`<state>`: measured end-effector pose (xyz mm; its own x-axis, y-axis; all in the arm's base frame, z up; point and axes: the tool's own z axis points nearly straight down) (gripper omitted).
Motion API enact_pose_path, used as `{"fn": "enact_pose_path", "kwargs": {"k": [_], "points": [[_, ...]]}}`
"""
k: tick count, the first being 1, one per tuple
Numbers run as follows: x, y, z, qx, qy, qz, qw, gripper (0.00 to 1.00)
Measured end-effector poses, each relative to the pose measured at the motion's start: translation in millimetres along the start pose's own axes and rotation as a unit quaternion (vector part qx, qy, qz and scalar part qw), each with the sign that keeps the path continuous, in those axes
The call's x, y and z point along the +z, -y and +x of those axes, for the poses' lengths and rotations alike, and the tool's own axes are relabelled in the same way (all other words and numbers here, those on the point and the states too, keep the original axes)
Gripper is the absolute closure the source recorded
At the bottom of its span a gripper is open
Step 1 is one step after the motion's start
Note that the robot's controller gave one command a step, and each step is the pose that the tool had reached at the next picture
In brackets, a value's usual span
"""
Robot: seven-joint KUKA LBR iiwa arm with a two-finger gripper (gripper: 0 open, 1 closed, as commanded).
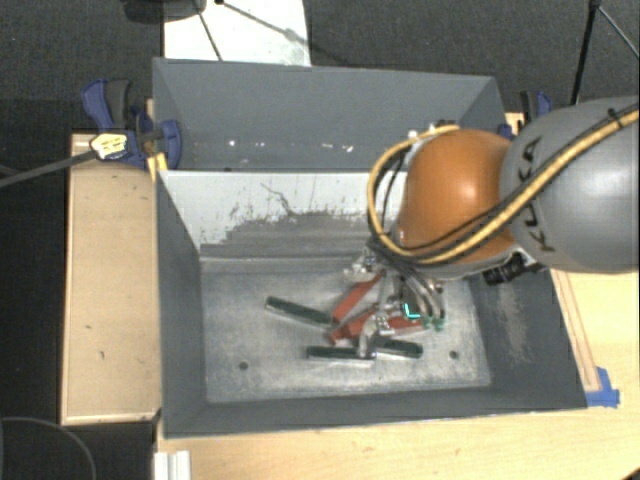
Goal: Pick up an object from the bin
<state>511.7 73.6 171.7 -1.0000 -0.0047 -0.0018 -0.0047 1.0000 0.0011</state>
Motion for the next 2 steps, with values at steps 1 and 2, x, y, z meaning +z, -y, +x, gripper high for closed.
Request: {"fn": "enact_pose_path", "kwargs": {"k": [1, 2], "points": [[97.5, -8.4, -14.3, -0.042, 0.0053, -0.001, 0.9991, 1.00], [99.1, -7.5, -13.2, -0.040, 0.0035, -0.001, 0.9992, 0.00]]}}
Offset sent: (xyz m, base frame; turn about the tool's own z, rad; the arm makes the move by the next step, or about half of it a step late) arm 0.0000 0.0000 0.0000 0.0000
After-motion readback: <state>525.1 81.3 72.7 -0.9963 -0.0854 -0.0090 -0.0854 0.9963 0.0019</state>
